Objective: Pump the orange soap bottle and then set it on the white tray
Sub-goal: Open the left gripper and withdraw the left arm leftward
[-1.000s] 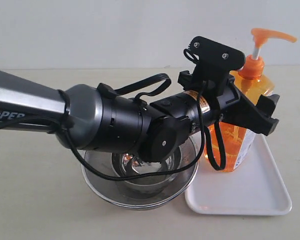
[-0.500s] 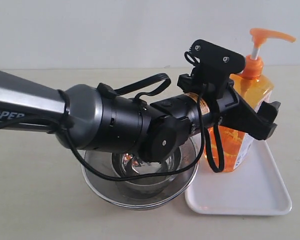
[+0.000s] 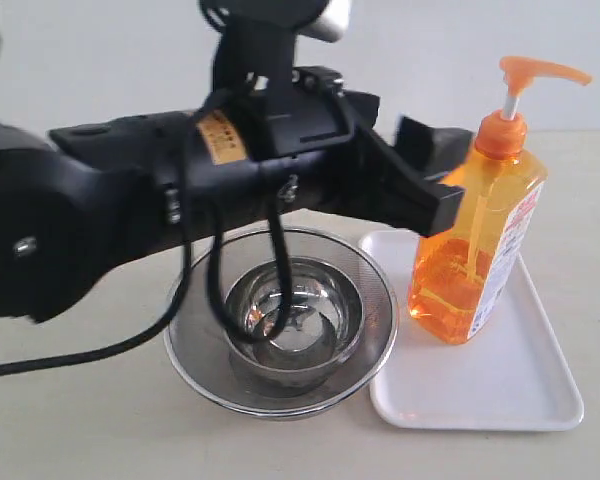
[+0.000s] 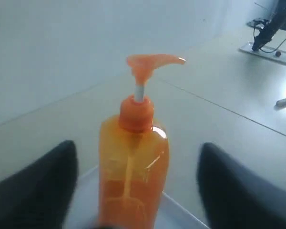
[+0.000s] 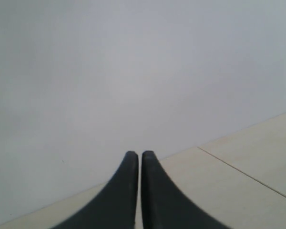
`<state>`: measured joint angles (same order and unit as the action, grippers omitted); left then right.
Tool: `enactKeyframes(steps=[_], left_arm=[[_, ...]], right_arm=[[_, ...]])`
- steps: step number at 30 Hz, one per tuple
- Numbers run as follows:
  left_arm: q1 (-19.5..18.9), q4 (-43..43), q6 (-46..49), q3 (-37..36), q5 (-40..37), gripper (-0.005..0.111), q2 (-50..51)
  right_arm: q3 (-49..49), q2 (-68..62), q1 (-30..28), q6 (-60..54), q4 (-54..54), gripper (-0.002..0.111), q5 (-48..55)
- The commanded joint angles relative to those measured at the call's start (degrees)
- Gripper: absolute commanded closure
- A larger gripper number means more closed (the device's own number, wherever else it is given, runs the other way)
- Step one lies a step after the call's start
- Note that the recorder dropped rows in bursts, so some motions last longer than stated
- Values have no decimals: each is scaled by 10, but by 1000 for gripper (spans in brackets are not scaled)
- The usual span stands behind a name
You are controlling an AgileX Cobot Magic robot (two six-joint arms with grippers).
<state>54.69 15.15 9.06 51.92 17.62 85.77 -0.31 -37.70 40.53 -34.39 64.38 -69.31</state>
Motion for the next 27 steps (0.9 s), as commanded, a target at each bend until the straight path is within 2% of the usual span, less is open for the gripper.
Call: enactKeyframes(steps=[1, 4, 9, 17, 27], left_arm=[[-3, 25, -2, -69, 22, 101, -79], [-16, 55, 9, -115, 21, 102, -134], [-16, 65, 15, -166, 20, 102, -212], [-16, 129, 166, -208, 12, 102, -326], [-31, 349, 375, -280, 21, 102, -505]], right_arm=[[3, 4, 0, -3, -3, 109, -6], [3, 4, 0, -3, -3, 109, -6], [3, 4, 0, -3, -3, 109, -6], [3, 4, 0, -3, -3, 109, -6], [3, 4, 0, -3, -3, 109, -6]])
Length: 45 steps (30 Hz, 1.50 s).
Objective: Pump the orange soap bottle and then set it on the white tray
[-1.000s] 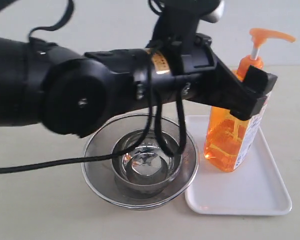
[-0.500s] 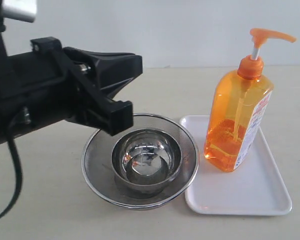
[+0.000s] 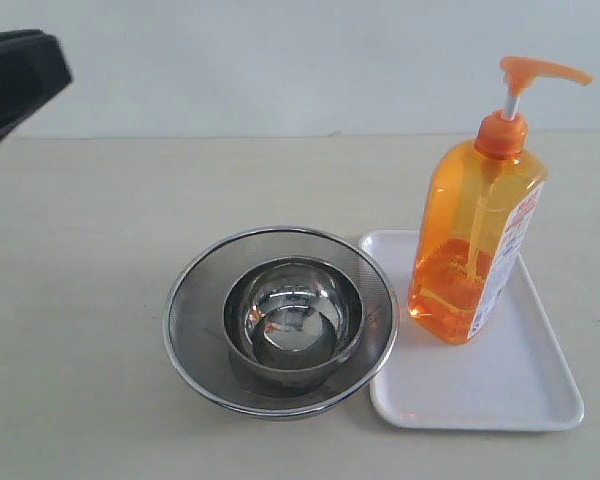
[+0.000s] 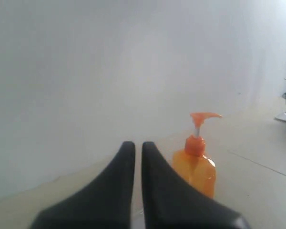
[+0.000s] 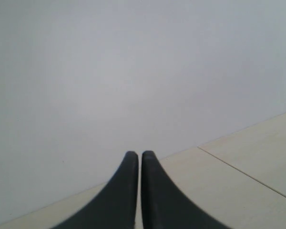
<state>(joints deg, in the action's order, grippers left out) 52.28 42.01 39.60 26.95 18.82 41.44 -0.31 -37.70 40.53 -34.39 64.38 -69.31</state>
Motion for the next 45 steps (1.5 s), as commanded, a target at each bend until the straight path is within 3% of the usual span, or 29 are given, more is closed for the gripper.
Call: enactKeyframes(steps=[1, 10, 16, 26, 29, 34, 38, 45], left_arm=[[-7, 82, 76, -38, 9, 102, -75], [-8, 82, 89, -105, 13, 102, -185], [-46, 82, 89, -135, 11, 102, -227], [-215, 83, 45, -201, -73, 102, -362], [-296, 83, 45, -225, -107, 102, -414], [-425, 83, 45, -235, -135, 102, -414], [-458, 79, 74, -235, -159, 102, -414], [-458, 77, 145, -236, -155, 102, -414]], right_arm=[[3, 4, 0, -3, -3, 109, -6], [3, 4, 0, -3, -3, 109, -6], [3, 4, 0, -3, -3, 109, -6], [3, 4, 0, -2, -3, 109, -6], [3, 4, 0, -2, -3, 109, -6], [3, 4, 0, -2, -3, 109, -6], [3, 4, 0, -2, -3, 109, -6], [3, 4, 0, -2, -3, 109, -6]])
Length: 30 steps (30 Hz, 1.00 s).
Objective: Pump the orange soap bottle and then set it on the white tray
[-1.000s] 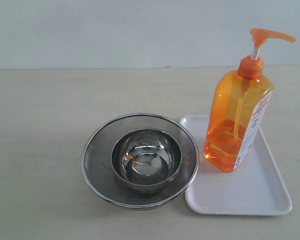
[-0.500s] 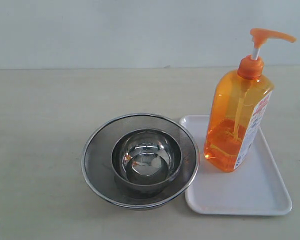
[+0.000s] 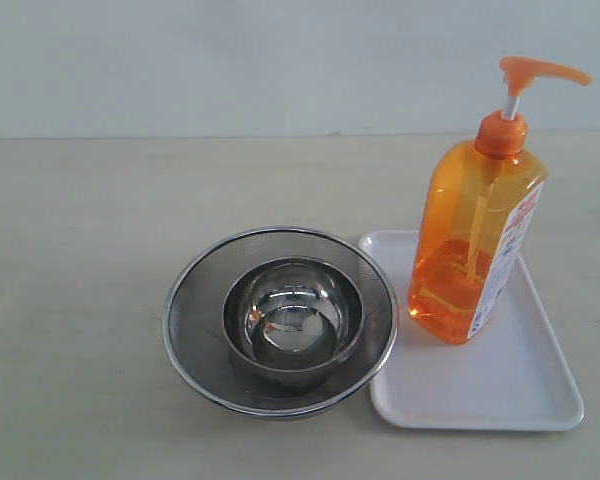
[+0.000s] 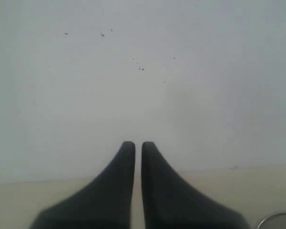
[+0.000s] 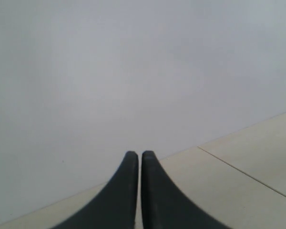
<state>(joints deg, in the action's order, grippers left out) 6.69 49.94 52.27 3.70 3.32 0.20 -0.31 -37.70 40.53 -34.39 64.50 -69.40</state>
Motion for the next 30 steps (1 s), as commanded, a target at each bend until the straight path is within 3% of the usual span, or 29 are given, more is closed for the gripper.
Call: enactKeyframes(steps=[1, 5, 12, 15, 19, 30], left_arm=[[-2, -2, 18, -12, 0, 102, -2], [-2, -34, -22, -37, -1, 102, -2], [-3, -336, -365, -37, -78, 102, -2], [-3, -426, -455, -37, -134, 102, -2], [-3, -458, -471, -37, -209, 102, -2], [-3, -461, -471, -37, -210, 102, -2]], right_arm=[[3, 4, 0, -2, -4, 109, -6], [3, 4, 0, -2, -4, 109, -6], [3, 4, 0, -2, -4, 109, -6], [3, 4, 0, -2, -4, 109, -6], [3, 4, 0, -2, -4, 109, -6], [3, 4, 0, -2, -4, 109, -6]])
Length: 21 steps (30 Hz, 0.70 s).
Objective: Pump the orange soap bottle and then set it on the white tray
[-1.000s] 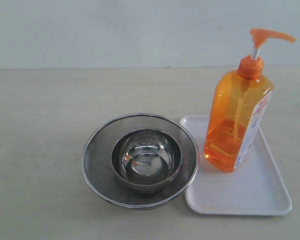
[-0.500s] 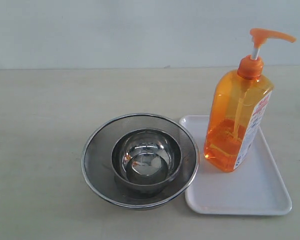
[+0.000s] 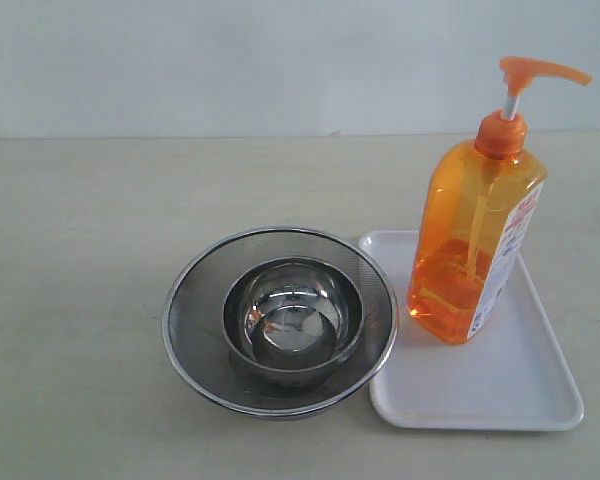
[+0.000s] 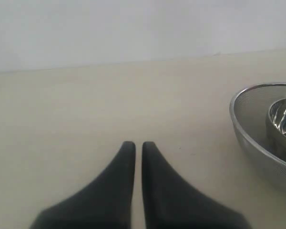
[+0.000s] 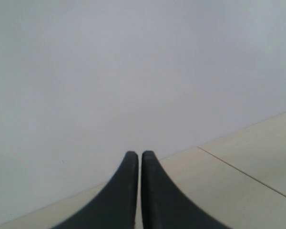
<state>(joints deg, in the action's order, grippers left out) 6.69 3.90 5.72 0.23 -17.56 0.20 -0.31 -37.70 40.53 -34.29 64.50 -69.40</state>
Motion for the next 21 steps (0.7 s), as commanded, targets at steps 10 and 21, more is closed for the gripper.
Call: enactKeyframes(steps=[10, 21], left_arm=[[-3, -1, -4, -2, -1, 102, -2], [-3, -2, -4, -2, 0, 102, -2]], right_arm=[[3, 4, 0, -5, -4, 109, -6], [3, 112, -83, -93, -125, 109, 166]])
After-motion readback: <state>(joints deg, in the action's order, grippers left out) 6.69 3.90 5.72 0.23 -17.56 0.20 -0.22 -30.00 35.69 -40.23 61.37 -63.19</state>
